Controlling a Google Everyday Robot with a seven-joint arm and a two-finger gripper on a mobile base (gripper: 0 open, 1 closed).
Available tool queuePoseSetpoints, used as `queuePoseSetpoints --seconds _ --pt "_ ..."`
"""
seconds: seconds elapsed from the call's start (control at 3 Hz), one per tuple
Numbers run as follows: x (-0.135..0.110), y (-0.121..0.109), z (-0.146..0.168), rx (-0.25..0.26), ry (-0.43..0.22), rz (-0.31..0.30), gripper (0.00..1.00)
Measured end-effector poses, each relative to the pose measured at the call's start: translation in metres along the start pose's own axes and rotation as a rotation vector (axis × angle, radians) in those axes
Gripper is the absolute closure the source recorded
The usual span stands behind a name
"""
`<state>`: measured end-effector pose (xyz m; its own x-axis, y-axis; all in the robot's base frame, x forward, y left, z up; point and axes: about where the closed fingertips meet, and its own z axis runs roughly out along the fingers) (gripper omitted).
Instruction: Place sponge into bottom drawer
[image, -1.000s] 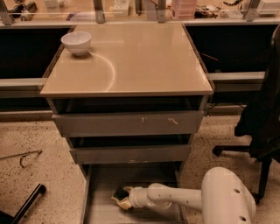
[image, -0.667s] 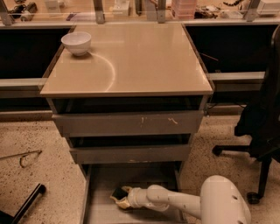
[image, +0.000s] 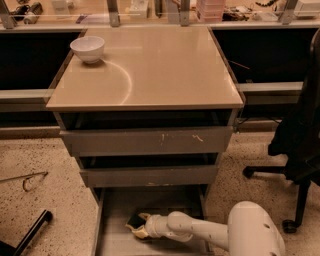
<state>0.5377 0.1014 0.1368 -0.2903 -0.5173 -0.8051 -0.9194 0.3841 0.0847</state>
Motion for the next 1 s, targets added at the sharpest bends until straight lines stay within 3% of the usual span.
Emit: queuePoseSetpoints --seconds 0.67,1.0 --pt "0.0000 0.0001 0.0000 0.000 0.000 0.000 0.15" --pt "0.0000 0.0001 0.0001 0.000 0.000 0.000 0.00"
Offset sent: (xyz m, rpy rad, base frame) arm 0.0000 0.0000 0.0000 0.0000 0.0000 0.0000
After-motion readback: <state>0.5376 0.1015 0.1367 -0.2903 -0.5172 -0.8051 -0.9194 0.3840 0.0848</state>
